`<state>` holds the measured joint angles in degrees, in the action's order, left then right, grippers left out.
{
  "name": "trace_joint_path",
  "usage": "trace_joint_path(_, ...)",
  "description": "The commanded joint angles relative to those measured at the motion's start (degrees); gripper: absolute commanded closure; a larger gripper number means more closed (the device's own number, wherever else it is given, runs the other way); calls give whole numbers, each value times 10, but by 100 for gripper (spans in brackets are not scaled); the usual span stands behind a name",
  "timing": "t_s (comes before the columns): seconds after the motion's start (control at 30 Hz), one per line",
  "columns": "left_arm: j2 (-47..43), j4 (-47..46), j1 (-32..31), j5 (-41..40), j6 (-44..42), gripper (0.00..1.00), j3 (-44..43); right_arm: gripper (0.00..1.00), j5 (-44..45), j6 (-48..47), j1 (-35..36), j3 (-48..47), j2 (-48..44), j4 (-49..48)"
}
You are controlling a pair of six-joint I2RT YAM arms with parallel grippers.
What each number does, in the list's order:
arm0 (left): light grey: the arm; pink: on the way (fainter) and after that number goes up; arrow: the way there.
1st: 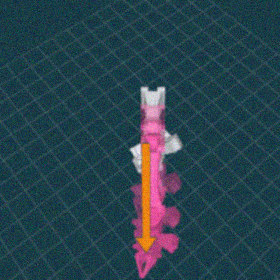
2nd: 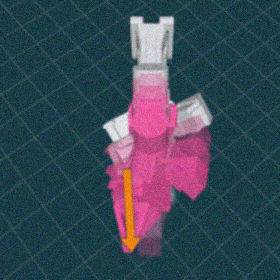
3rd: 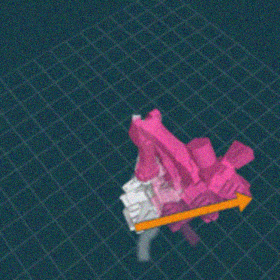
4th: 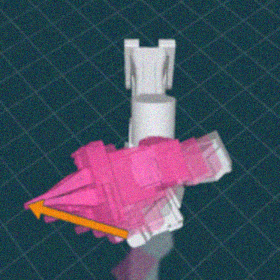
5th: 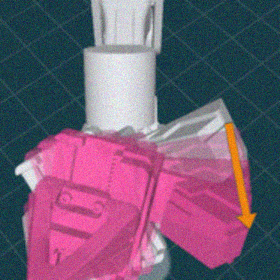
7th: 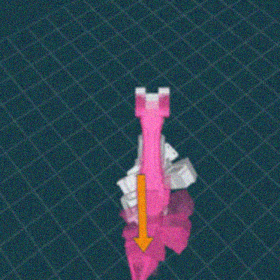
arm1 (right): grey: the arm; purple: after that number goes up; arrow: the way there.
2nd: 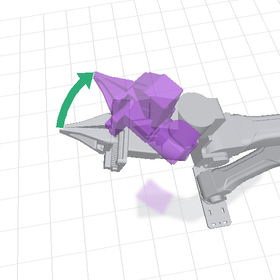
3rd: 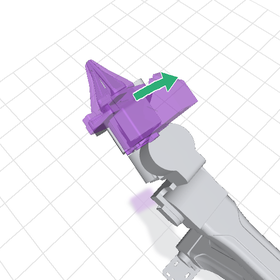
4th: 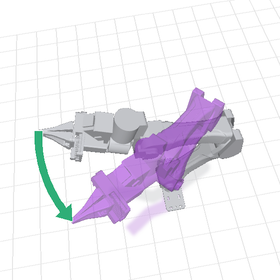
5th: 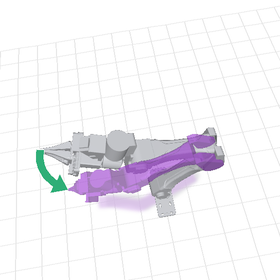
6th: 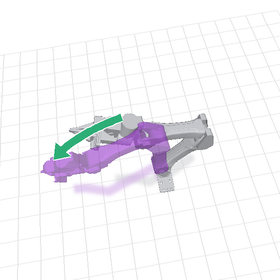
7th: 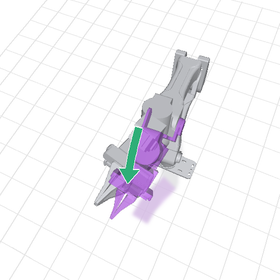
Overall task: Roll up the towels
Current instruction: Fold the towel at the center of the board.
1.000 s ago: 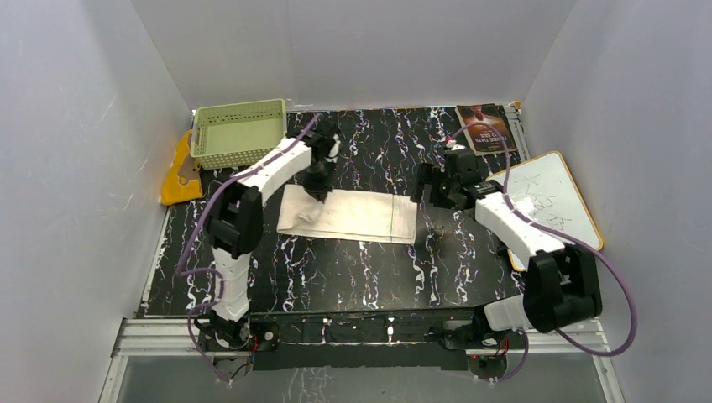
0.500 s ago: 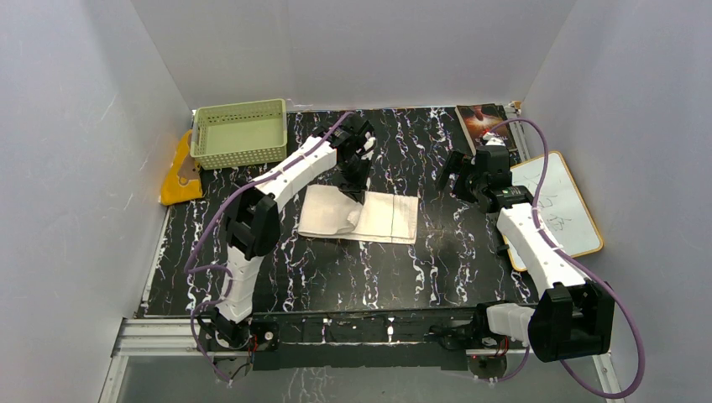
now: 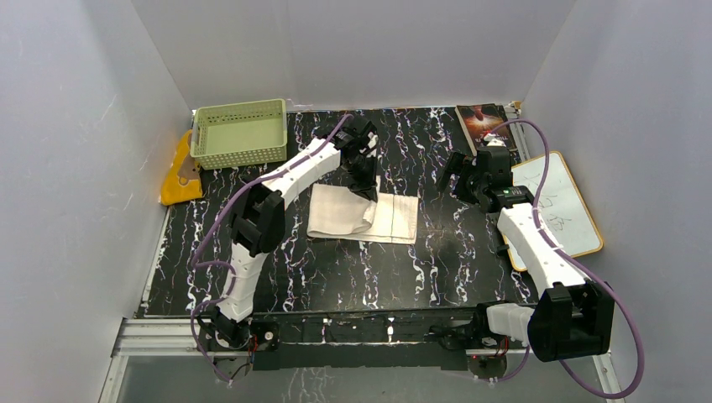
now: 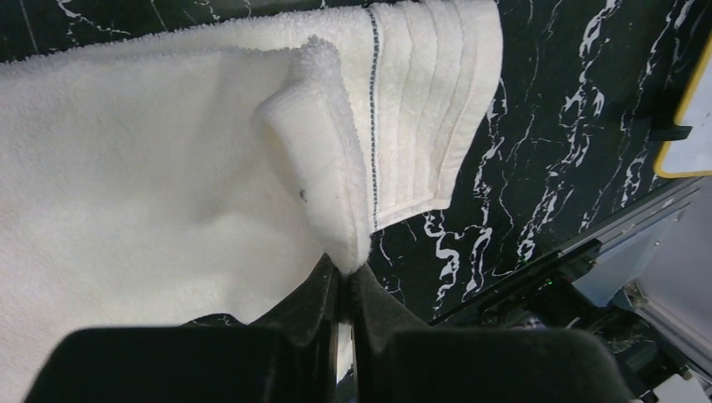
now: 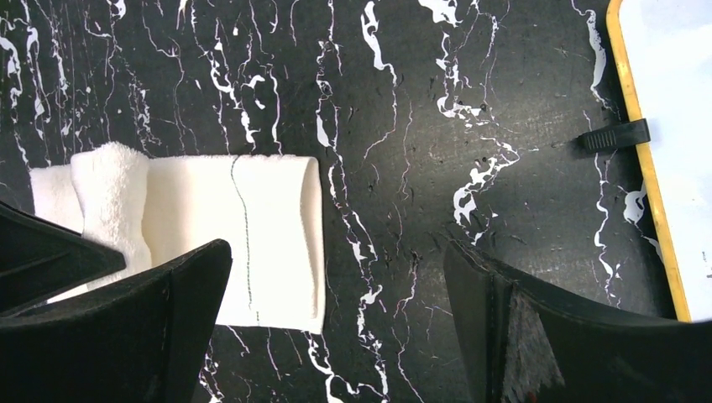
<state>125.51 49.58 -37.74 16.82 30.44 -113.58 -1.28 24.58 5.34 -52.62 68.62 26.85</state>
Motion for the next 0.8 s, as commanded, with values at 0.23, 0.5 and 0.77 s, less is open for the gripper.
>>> trace_joint_path(0.23,4,-29,-22,44,42,100,-20,2,-3,4,-4,9,-10,-16)
trace_joint_path(0.5,20,-35,-31,54,51,100,-41,2,-3,3,-6,14,-12,-17)
trace_joint_path(0.77,28,-59,-34,70,58,92,-30,2,-8,3,-7,21,-14,-20)
